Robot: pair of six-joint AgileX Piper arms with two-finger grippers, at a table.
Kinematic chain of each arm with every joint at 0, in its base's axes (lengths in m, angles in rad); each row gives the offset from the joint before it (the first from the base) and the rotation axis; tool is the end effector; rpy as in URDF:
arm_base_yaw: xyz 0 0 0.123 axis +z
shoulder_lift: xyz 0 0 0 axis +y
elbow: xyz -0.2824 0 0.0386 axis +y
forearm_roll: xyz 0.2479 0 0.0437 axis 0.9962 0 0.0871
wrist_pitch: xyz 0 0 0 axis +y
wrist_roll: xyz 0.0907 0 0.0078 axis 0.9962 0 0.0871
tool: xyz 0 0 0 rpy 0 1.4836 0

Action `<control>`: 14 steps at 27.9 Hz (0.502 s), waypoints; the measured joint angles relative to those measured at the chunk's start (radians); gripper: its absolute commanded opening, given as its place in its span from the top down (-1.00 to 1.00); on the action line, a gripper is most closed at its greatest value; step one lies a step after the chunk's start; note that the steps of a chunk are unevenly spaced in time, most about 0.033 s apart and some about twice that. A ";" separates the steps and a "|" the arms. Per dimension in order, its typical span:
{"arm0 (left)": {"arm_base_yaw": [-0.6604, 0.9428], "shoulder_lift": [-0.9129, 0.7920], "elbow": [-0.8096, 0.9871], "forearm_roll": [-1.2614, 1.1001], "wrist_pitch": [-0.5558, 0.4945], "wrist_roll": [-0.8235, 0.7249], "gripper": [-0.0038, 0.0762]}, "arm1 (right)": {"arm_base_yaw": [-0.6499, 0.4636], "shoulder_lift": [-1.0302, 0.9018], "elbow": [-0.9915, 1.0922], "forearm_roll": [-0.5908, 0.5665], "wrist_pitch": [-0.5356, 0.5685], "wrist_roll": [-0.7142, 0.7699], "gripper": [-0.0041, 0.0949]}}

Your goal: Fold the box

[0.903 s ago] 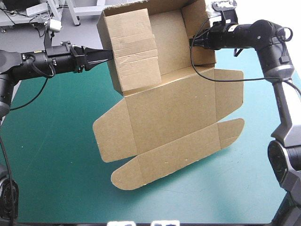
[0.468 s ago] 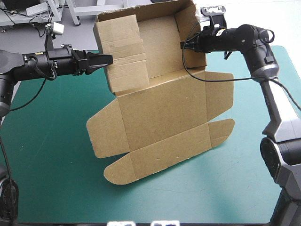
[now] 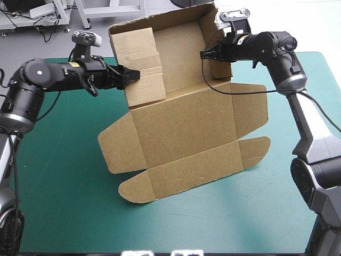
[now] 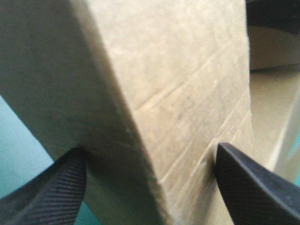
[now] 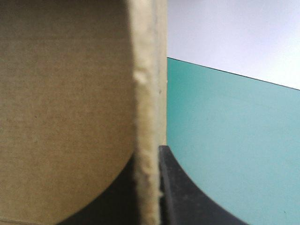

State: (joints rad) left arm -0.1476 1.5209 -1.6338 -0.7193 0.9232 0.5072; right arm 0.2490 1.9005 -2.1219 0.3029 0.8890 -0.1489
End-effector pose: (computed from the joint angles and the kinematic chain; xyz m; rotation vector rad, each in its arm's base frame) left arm 0.3198 -0.0960 0.4356 0.4978 2.0688 -0.6676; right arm 0.4167 0.1277 0.4278 -0.3553 2.1107 0.4220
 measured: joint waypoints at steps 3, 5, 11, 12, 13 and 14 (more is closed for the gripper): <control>-0.082 0.000 0.000 0.205 -0.088 -0.165 -0.47 | 0.000 0.000 0.000 -0.015 0.006 0.013 0.95; -0.125 0.000 0.001 0.313 -0.128 -0.277 -0.47 | 0.000 0.000 0.000 -0.015 0.009 0.026 0.95; -0.224 0.013 0.001 0.582 -0.215 -0.601 -0.36 | 0.006 0.000 0.000 -0.020 0.014 0.041 0.95; -0.237 0.020 0.001 0.629 -0.220 -0.653 -0.32 | 0.009 0.000 0.000 -0.024 0.014 0.043 0.95; -0.260 0.034 0.001 0.731 -0.221 -0.738 -0.31 | 0.014 0.000 0.001 -0.032 0.015 0.044 0.95; -0.272 0.043 0.001 0.781 -0.219 -0.782 -0.31 | 0.018 0.000 0.001 -0.037 0.015 0.044 0.95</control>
State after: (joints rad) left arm -0.4197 1.5638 -1.6328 0.0618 0.7045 -0.2748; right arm 0.2675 1.9005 -2.1210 0.2664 0.9039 -0.1046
